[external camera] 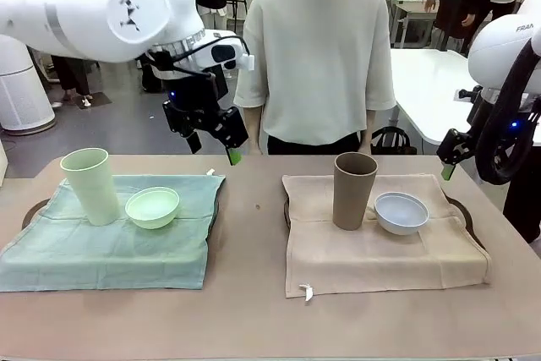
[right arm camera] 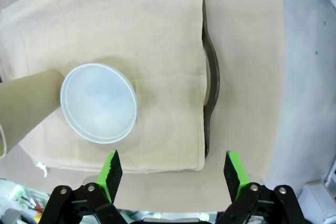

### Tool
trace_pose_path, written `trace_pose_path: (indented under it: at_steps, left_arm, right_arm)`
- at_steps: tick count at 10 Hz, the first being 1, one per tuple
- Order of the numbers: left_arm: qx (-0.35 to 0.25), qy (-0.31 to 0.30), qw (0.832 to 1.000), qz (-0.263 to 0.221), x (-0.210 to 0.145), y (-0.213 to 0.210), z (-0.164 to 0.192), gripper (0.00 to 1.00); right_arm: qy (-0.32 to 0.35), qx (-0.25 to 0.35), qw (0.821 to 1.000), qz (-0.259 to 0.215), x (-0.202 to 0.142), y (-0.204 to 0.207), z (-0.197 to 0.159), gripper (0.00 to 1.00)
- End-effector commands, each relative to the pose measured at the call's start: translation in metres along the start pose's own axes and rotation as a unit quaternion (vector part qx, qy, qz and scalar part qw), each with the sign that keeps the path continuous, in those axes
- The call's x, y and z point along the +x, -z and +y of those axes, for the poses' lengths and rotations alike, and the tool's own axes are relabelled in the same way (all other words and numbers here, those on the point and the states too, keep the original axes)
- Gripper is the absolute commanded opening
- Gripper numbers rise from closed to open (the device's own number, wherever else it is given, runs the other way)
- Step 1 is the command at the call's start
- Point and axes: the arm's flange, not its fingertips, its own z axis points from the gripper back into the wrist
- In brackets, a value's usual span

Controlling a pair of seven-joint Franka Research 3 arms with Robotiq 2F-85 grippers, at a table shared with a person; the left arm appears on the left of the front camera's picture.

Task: Set up a tray with a mat and arrange the tableware.
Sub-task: Place the Picnic Bowl and Reusable plastic cup back onto the Handle tray in front of the human's position.

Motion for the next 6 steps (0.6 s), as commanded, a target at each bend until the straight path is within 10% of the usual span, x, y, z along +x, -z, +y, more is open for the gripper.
trace_pose_path:
  at_steps: [1,6]
  left_arm:
    - [-0.002,0.007,1.000,-0.013,0.0061,0.0109,0.0051,1.00]
    - [-0.002,0.007,1.000,-0.013,0.0061,0.0109,0.0051,1.00]
  right_arm:
    - [0.000,0.000,1.000,0.001,-0.0015,0.0014,-0.0002,1.00]
    - [0.000,0.000,1.000,0.001,-0.0015,0.0014,-0.0002,1.00]
